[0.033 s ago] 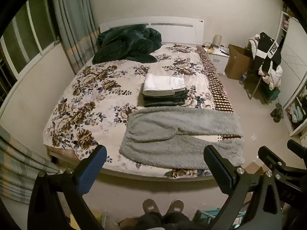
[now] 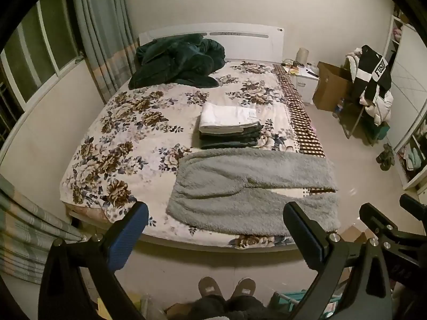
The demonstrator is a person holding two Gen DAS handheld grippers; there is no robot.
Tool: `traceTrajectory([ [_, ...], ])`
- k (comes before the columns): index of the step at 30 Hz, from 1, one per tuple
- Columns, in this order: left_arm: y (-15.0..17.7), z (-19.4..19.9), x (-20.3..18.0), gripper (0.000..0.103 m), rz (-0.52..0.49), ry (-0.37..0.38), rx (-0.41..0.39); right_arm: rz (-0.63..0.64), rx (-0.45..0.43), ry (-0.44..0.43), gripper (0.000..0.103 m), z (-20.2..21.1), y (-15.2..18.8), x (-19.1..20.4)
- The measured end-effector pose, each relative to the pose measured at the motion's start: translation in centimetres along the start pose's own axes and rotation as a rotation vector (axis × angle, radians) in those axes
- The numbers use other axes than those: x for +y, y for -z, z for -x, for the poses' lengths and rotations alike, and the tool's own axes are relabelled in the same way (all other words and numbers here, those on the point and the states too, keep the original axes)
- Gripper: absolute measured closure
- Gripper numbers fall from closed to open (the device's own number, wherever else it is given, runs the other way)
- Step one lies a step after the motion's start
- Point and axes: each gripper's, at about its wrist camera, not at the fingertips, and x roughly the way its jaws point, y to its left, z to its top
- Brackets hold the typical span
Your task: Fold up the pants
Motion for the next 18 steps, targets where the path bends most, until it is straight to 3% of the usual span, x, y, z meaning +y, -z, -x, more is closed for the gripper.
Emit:
traceTrajectory([
  [18,-0.03,-0.1,-0.13,0.0,-0.008,-0.011,0.001,-0.005,0.0,-0.006,0.0,-0.03,0.01,0.02],
])
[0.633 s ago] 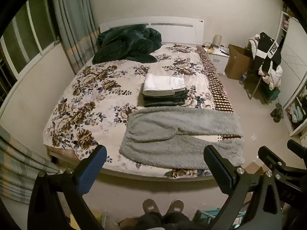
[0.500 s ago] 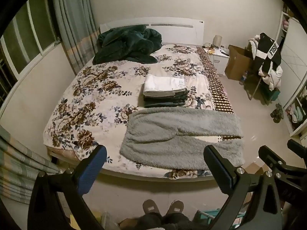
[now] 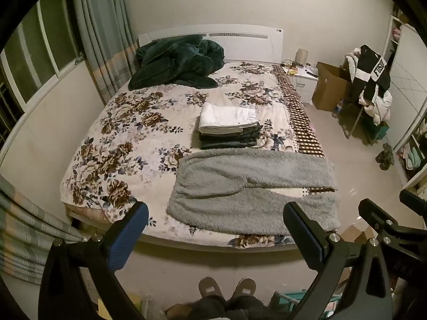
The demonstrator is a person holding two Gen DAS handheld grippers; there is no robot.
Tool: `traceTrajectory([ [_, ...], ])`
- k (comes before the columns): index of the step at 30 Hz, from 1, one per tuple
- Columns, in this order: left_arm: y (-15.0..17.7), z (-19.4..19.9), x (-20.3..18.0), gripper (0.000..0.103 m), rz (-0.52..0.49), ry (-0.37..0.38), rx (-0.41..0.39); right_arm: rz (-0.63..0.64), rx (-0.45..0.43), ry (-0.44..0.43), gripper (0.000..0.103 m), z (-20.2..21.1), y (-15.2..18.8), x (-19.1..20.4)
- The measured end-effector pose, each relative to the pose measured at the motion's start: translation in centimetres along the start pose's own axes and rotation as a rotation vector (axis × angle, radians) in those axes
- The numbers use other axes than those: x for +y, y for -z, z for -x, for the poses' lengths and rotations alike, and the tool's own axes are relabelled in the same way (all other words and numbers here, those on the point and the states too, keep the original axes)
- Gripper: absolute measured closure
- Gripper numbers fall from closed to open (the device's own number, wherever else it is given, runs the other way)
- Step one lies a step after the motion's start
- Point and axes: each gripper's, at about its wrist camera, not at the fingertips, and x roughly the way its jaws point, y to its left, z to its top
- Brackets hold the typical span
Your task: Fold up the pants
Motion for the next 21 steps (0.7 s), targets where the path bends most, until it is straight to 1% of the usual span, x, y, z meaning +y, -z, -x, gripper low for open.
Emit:
traceTrajectory([
  [3,-0.67,0.4,0.1,0.0,0.001,-0.002,0.001,0.001,0.006,-0.002,0.0,0.19,-0.02,0.16],
  [18,-0.63,0.4,0.13,0.0,-0.001,0.0,-0.002,0.007,0.011,0.0,0.0,0.56,0.44,0.5],
  [21,-0.81,0.69,-0.41,0.0,-0.002,0.0,-0.002,0.006,0.012,-0.001,0.0,0.49,0.52,0.44],
])
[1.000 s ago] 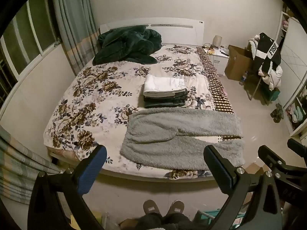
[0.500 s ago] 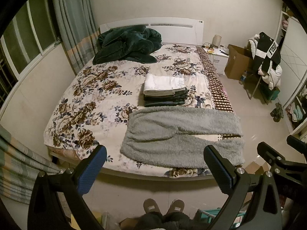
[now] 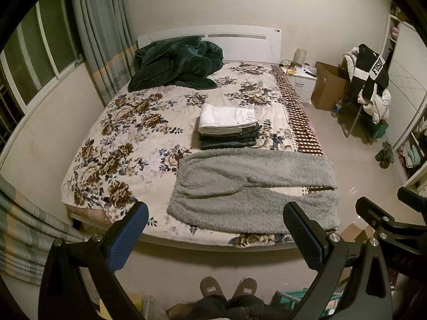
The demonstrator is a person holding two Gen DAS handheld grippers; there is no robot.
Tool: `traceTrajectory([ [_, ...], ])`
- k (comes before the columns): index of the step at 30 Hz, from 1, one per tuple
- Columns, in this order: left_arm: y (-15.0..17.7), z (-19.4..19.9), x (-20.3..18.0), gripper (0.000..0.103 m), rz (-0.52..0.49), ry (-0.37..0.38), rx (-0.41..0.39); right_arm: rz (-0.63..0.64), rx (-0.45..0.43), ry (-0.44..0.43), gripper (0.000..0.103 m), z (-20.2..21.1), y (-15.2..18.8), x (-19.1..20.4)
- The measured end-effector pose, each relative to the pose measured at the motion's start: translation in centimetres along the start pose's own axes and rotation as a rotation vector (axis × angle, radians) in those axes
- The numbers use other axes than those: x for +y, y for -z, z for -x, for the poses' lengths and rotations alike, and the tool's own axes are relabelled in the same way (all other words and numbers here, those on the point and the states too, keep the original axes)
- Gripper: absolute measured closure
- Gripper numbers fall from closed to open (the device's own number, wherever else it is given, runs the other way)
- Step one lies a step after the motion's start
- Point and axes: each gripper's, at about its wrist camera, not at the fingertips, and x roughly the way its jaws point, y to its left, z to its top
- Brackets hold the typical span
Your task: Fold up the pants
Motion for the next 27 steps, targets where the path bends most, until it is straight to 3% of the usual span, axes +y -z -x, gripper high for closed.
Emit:
traceTrajectory([
  [27,0.1,0.7,-0.6,0.0,-0.002,-0.002,0.002,0.009,0.008,0.001,0.0,-0.3,1.4,-0.7],
])
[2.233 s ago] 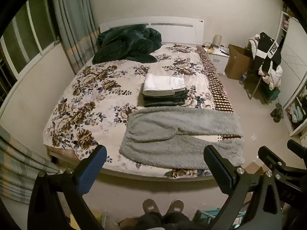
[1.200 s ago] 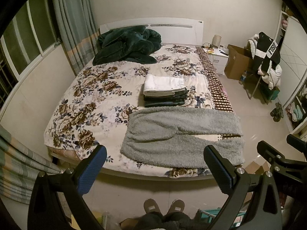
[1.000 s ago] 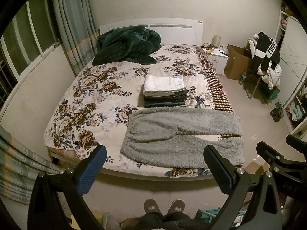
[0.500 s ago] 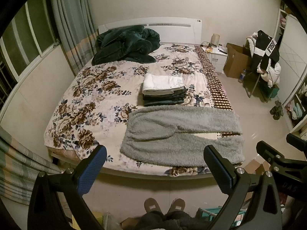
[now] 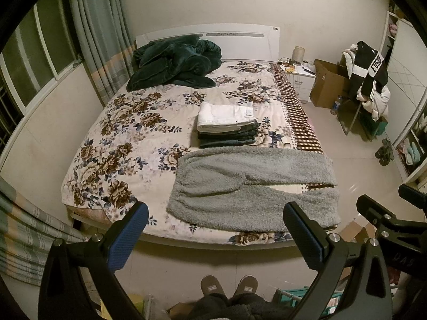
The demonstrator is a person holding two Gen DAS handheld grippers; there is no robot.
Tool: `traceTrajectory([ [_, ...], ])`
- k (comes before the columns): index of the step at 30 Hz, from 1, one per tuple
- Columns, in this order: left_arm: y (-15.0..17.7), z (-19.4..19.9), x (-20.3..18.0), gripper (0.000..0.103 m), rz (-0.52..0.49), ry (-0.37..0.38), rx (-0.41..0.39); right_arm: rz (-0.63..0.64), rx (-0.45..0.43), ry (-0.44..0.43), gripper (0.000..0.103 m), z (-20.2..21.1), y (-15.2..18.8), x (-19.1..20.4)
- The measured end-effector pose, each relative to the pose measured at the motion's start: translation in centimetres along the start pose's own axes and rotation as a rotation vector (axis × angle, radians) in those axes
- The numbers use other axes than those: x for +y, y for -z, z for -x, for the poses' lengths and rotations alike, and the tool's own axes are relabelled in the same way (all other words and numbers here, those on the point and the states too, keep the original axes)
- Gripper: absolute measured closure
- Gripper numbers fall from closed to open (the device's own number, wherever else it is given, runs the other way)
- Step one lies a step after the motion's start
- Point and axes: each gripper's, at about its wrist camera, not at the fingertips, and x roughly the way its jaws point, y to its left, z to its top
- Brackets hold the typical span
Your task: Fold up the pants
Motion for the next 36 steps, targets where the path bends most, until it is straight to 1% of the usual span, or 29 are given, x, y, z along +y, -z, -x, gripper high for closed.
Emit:
traceTrajectory([
  [16,0.0,0.0,0.0,0.0,-0.001,-0.002,0.0,0.0,0.006,-0.001,0.0,-0.3,0.5,0.0],
  [23,-0.7,1.2,-0.2,0.0,-0.003,-0.004,0.003,-0.001,0.013,-0.008,0.0,-0.4,0.6,0.1],
  [28,-0.6,1.1,-0.1,0.0,0.002,-0.011,-0.006,-0.009,0.02,-0.014,0.0,-0.7,1.2,0.0],
  [30,-1.1,0.4,0.2,0.0,0.017,-0.033,-0.024,-0.016,0.018,-0.012,0.0,-1.4,0.9,-0.2],
  [32,-2.0,-1.0,0.7,0.0,0.044,-0.07,-0.045,-0.03,0.014,-0.007,0.0,-2.3,0.4,-0.6],
  [34,-2.9,-2.8,1.1,0.0,0.074,-0.095,-0.055,-0.048,0.005,0.004,0.0,-3.4,0.0,-1.2],
  [36,-3.6,-5.2,1.0,0.0,0.102,-0.122,-0.049,-0.065,-0.006,0.015,0.0,-5.2,-0.9,-2.0],
])
